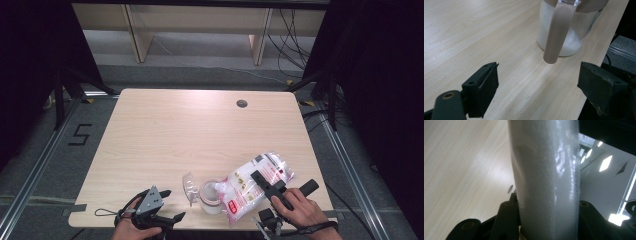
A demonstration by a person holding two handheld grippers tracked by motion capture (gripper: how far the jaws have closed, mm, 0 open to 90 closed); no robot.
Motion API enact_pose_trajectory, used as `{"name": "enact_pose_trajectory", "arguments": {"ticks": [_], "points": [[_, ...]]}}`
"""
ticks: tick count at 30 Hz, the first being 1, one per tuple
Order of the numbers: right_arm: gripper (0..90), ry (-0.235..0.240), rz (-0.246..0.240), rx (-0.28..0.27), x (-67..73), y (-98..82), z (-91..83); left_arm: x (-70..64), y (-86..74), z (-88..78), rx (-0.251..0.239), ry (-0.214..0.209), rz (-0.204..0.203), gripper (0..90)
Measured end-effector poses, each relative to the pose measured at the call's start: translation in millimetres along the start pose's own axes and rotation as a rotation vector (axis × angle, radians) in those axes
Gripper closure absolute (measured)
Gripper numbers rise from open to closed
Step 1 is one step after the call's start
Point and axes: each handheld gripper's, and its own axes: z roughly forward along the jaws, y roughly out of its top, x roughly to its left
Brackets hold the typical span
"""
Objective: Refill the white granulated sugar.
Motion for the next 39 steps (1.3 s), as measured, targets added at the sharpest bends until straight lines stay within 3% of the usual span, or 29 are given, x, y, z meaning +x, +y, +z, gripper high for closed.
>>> {"name": "enact_pose_trajectory", "arguments": {"ticks": [8,17,19,28,29,30,32,38,39], "points": [[68.9,0.025,0.005,0.003,-0.1,0.2,-0.6,0.0,0.0,0.0,0.0,0.0,-0.001,16.2],[69.1,0.026,0.008,0.001,-0.1,0.1,-0.5,-0.2,-0.1,0.2,-0.003,0.0,-0.003,16.2],[69.1,0.008,0.003,-0.004,0.3,-0.4,0.4,-0.5,-0.1,0.4,-0.006,0.0,-0.006,16.2],[69.1,0.021,-0.003,0.001,-1.1,-0.4,-0.7,-0.6,-0.1,0.3,-0.006,0.001,-0.006,16.2],[69.1,0.017,0.027,0.018,1.6,-0.4,-2.1,-0.6,-0.1,0.3,-0.006,0.001,-0.007,16.2],[69.1,0.016,0.027,0.017,1.3,-0.4,-2.1,-0.6,-0.1,0.3,-0.006,0.001,-0.007,16.2],[69.2,0.016,-0.011,0.003,-2.4,-0.8,-1.0,-0.5,-0.1,0.3,-0.005,0.002,-0.005,16.2],[69.2,0.0,-0.017,0.002,-2.5,-0.7,-0.4,-0.9,-0.2,0.4,-0.005,0.002,-0.01,16.2],[69.2,0.012,0.022,0.021,0.4,-0.3,-2.3,-0.7,-0.1,0.3,-0.005,0.002,-0.007,16.2]]}}
